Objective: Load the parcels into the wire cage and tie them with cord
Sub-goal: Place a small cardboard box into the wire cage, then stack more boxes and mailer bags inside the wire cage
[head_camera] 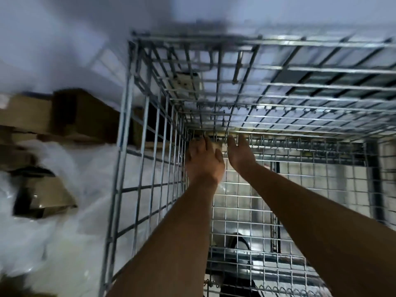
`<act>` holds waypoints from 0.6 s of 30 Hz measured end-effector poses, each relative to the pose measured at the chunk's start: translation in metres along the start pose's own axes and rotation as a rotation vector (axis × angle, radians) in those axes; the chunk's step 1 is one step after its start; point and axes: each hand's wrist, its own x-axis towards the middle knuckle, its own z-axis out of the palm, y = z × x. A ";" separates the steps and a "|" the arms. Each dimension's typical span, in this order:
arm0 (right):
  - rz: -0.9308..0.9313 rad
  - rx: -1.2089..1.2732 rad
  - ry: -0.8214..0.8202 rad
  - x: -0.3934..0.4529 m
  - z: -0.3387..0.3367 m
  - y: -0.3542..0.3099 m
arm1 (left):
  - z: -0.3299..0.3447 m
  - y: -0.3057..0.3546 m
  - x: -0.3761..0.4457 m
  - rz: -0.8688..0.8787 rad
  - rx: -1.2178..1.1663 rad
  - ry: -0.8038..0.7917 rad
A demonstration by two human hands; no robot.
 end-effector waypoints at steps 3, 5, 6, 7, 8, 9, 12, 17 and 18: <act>-0.142 -0.135 0.004 -0.034 -0.055 -0.058 | -0.085 0.036 -0.010 0.054 0.051 0.015; -0.177 -0.198 -0.062 -0.066 -0.090 -0.098 | -0.152 0.057 -0.026 0.020 0.004 -0.001; -0.217 -0.255 -0.073 -0.090 -0.108 -0.121 | -0.192 0.065 -0.036 0.019 -0.026 0.005; -0.268 -0.330 -0.062 -0.116 -0.124 -0.144 | -0.234 0.069 -0.052 0.035 -0.028 0.019; -0.303 -0.394 -0.033 -0.147 -0.140 -0.166 | -0.273 0.070 -0.071 0.066 -0.006 0.037; -0.360 -0.444 -0.001 -0.180 -0.157 -0.193 | -0.317 0.068 -0.091 0.105 0.015 0.071; -0.502 -0.526 -0.012 -0.228 -0.178 -0.247 | -0.396 0.057 -0.118 0.111 -0.046 0.116; -0.854 -0.546 0.093 -0.335 -0.204 -0.394 | -0.565 0.011 -0.198 0.076 -0.030 0.429; -0.885 -0.563 0.088 -0.361 -0.199 -0.418 | -0.587 -0.008 -0.220 0.055 -0.026 0.453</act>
